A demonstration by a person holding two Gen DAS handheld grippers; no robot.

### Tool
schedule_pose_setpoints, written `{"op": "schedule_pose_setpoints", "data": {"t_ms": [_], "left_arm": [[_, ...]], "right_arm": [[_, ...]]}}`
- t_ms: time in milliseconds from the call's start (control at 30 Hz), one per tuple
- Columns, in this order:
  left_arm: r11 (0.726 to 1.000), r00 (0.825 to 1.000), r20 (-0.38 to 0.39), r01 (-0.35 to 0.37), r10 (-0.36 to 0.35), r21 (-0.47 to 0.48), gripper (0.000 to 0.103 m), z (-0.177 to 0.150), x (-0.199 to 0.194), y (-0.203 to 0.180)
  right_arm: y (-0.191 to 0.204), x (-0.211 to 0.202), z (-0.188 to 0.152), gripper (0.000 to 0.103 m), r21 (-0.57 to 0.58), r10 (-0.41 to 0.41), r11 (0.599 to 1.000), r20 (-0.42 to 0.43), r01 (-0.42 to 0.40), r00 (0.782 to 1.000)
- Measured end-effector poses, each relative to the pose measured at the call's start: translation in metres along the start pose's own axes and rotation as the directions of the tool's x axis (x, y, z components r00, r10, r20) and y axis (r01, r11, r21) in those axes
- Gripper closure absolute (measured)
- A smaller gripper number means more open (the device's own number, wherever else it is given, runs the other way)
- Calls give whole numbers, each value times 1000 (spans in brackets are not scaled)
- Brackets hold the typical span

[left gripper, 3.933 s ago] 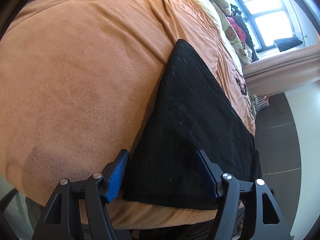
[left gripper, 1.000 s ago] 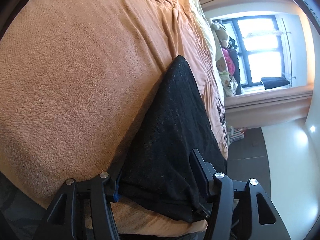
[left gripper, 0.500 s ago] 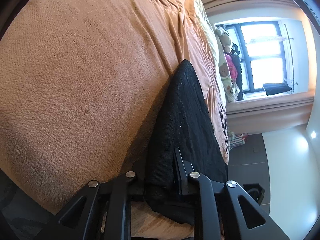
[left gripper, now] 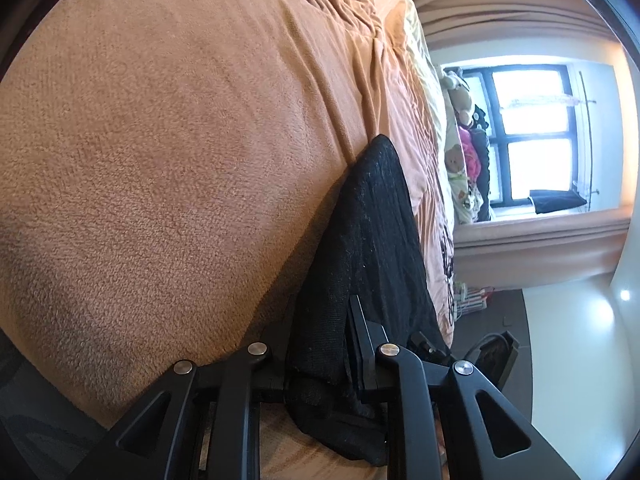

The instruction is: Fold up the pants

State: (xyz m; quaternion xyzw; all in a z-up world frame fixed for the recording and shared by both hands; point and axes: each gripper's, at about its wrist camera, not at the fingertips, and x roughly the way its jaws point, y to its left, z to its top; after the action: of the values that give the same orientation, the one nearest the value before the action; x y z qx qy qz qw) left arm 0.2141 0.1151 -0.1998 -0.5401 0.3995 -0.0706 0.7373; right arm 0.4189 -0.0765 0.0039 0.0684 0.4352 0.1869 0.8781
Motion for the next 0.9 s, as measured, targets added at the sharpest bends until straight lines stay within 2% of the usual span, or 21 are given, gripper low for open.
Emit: {"op": "schedule_pose_setpoints", "data": {"t_ms": [533,667,900], "left_arm": [[1000,1000,17,13,-13,-22,82,5,5,1],[1000,1000,23,21,-21,-9,84,4,4,0],[998,998,26,54,-54,17,87,3,-2,-7]], "right_arm": [[2,24,46,97,38,-79,996,10,79,997],[5,21,42,97,35,-85,996,3,85,996],[10,4,13,97,52,-39,998,-17,40,999]]}}
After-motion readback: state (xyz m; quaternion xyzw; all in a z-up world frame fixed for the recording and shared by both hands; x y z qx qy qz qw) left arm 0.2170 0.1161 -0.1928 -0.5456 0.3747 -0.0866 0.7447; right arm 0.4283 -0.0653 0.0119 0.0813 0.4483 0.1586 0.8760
